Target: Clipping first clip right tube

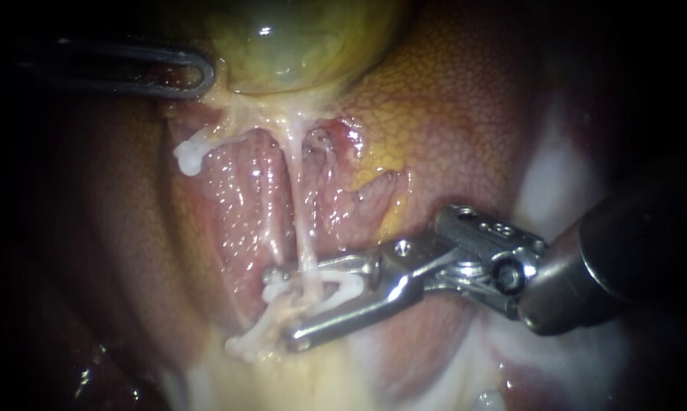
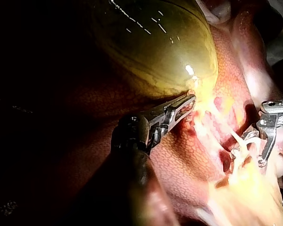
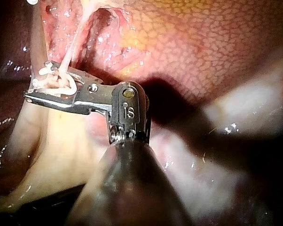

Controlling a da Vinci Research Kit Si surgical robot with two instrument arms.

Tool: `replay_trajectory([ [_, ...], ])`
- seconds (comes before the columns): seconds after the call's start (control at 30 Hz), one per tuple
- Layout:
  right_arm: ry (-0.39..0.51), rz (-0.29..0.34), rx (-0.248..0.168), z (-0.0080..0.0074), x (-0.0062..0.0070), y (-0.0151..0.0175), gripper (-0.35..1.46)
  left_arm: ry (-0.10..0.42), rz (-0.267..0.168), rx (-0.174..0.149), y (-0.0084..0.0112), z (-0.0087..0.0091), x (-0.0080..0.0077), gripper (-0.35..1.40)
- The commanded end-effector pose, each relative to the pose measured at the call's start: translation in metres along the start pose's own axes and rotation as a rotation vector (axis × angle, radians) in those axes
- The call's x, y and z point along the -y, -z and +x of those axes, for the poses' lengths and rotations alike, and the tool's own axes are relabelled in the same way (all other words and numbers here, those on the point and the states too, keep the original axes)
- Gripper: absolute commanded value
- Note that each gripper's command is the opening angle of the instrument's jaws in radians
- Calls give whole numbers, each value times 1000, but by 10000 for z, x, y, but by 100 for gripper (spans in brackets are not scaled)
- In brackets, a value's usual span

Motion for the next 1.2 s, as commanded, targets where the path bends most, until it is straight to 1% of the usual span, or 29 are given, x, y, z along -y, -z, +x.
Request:
replay_trajectory([
  [0.03,-1,-4,-2,3,0,0,30,0,0,0,0,0,0,-35],
  [0.27,-12,-30,-21,9,-7,0,17,0,0,0,0,0,0,-35],
  [0.37,-23,-35,-21,10,-10,2,5,0,0,0,0,0,0,-35],
  [0.43,-30,-43,-24,10,-12,3,-6,0,0,0,1,0,0,-35],
  [0.5,-59,-47,-19,10,-14,5,-34,0,0,0,1,0,0,-35],
  [0.57,-92,-49,-10,8,-16,7,-35,0,0,0,1,0,0,-35],
  [0.7,-92,-51,-12,8,-18,7,-35,0,0,0,1,0,0,-35],
  [1.2,-90,-50,-10,5,-18,7,-35,0,0,0,1,0,0,-35],
])
